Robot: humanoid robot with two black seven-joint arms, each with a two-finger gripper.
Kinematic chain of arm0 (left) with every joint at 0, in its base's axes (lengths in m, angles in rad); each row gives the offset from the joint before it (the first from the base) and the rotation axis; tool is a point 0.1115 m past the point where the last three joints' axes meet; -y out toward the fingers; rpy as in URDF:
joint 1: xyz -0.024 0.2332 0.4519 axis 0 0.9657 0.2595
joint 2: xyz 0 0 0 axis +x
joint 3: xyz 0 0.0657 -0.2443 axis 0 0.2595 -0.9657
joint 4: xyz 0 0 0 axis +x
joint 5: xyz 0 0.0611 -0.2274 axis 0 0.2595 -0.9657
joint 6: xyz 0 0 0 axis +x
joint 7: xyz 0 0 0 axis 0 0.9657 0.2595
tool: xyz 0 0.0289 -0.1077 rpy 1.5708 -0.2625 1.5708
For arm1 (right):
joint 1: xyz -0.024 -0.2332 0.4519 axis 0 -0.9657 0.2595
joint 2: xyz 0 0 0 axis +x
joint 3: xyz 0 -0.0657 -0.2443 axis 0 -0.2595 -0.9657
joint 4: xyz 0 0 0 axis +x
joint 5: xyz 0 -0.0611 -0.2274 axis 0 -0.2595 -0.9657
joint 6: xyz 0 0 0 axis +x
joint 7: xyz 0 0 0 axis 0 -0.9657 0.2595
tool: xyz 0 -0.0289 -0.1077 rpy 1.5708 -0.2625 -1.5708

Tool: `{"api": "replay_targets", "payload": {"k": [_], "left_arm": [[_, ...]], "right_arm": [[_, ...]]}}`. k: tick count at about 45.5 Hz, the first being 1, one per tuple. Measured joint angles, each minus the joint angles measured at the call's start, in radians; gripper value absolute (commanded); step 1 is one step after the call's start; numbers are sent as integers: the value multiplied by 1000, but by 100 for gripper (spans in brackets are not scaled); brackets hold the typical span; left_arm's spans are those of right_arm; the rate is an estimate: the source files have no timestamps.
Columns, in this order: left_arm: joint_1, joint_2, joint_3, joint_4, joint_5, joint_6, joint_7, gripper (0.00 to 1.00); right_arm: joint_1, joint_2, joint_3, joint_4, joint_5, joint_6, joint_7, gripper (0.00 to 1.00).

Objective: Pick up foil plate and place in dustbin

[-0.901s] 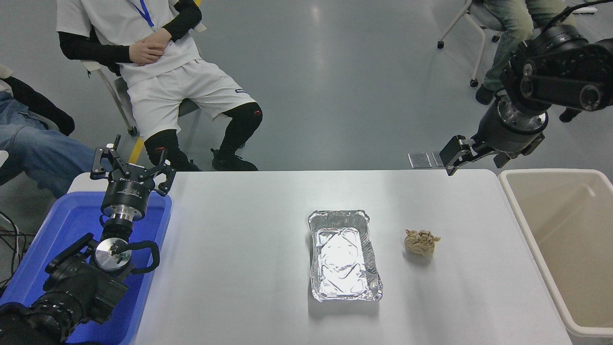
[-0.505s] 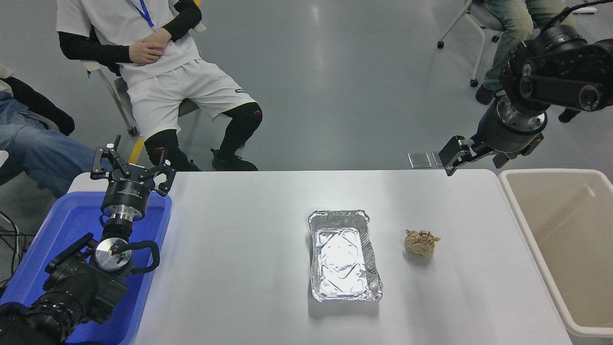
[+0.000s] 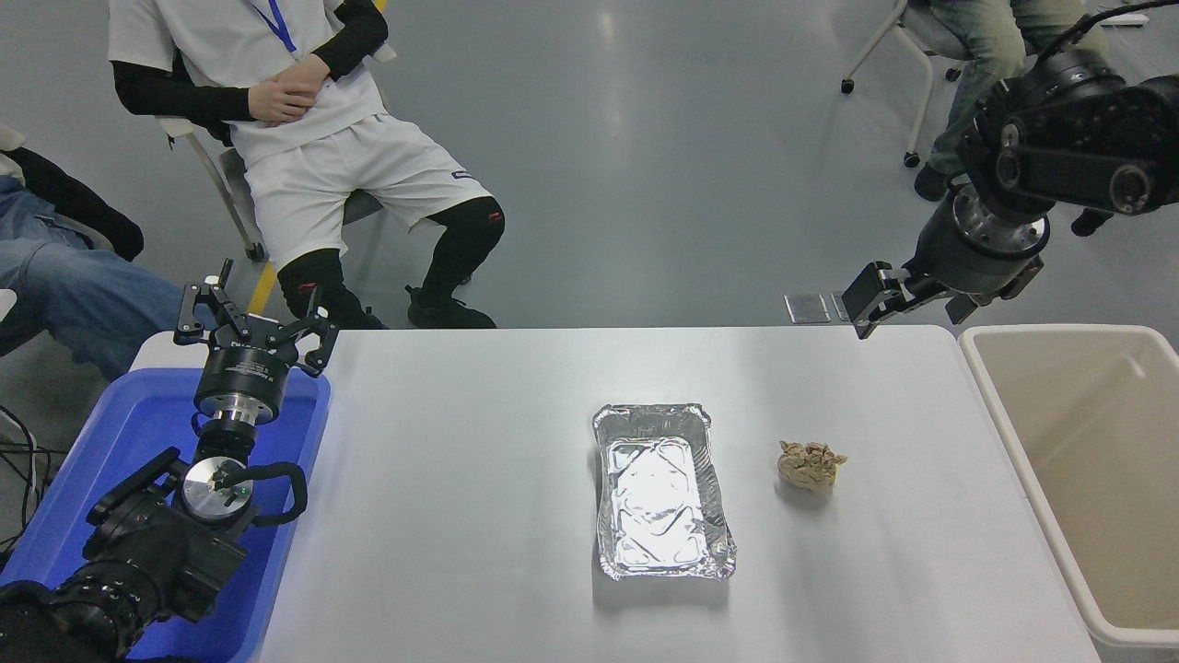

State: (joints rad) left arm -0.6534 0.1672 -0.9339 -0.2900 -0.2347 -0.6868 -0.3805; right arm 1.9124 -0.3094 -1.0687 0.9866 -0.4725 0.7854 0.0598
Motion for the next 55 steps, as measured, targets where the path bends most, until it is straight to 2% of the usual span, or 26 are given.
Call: {"api": "replay_targets", "payload": {"k": [16,55], "left_arm": [[0,0,0,0,0,-1,0,99],[0,0,0,0,0,-1,0,99]], "right_arm": [[0,1,12,-1,0,0,0,100],[-93,53,232,-5,-2,0,-1,100]]}}
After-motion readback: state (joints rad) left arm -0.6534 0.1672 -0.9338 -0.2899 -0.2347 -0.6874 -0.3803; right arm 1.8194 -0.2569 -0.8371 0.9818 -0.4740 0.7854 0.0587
